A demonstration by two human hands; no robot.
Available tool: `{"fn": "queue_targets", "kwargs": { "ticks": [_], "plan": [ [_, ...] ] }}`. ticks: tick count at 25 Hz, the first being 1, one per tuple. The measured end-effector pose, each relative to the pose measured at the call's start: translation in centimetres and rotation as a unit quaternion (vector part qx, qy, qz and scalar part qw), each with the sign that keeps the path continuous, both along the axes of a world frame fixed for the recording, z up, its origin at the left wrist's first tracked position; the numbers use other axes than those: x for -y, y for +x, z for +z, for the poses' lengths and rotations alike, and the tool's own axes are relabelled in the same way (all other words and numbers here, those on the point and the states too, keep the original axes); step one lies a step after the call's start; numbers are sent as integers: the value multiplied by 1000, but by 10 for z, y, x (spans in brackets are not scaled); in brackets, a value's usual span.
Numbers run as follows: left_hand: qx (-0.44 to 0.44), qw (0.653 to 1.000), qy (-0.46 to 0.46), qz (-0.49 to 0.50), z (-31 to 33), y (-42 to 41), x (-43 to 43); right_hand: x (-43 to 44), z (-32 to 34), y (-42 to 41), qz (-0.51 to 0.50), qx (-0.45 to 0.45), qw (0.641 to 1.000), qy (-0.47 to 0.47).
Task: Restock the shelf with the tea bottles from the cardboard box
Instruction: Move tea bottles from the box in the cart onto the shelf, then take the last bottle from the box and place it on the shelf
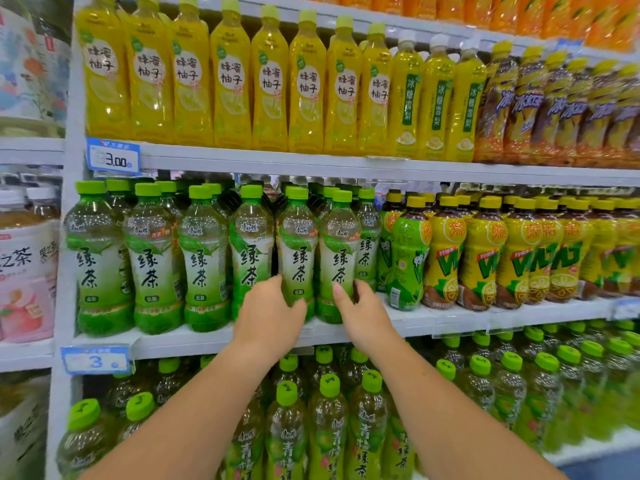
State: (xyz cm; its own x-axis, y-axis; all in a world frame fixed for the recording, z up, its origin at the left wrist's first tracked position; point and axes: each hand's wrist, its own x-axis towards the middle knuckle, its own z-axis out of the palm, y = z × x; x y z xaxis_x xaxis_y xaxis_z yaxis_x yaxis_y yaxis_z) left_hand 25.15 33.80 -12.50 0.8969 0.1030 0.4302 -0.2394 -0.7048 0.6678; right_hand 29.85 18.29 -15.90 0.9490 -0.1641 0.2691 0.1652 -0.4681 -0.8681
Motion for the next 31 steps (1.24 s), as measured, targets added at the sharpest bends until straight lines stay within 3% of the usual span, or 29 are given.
{"fn": "queue_targets", "kwargs": {
  "ticks": [7, 12, 16, 22, 31],
  "plan": [
    [-46, 992, -110, -44, -7, -32, 6, 7, 7, -64, -12, -72, 997, 16],
    [-130, 967, -183, -123, -17, -70, 41, 32, -4, -119, -44, -111, 989, 89],
    [-205, 951, -192, -126, 0, -100, 52, 47, 18, -155, -86, -170, 973, 129],
    [-386, 883, -193, -185, 69, -184, 86, 81, 92, -277, -102, -284, 928, 220],
    [-539, 770, -141, -311, 198, -302, 169, 142, 230, -462, -268, -344, 868, 236]
  ]
}}
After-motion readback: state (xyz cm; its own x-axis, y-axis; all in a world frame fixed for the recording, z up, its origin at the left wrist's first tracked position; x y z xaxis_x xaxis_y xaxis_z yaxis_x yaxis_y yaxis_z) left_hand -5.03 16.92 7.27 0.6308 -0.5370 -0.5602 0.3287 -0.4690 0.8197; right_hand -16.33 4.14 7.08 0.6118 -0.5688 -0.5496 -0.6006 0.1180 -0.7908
